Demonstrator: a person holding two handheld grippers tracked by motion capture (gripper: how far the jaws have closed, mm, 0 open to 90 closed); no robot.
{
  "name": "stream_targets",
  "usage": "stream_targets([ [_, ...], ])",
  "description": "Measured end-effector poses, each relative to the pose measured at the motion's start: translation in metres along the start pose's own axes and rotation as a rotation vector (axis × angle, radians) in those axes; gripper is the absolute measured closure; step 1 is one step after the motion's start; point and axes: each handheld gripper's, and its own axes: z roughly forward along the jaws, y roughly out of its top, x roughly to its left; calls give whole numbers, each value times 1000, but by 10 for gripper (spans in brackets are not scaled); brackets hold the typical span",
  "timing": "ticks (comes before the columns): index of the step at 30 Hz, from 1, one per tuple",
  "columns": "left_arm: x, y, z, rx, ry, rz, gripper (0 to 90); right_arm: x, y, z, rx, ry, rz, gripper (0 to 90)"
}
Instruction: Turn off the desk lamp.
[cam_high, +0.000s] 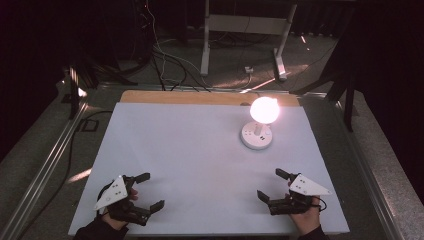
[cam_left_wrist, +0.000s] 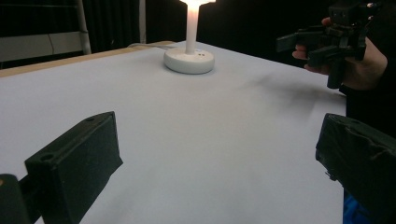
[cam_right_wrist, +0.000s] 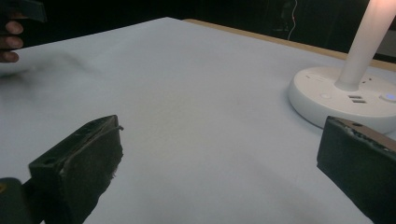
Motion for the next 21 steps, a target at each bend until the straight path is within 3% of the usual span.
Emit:
stream_targets([
  [13, 0, 0, -1, -3, -1, 3, 5, -1, 0, 0, 12, 27, 23, 0],
  [15, 0, 0, -1, 0, 0, 1, 5, 1, 1, 0, 10, 14, 2, 0],
  [21, -1, 0, -1, 0, -1, 1, 5, 0, 2, -1, 18, 5, 21, 0],
])
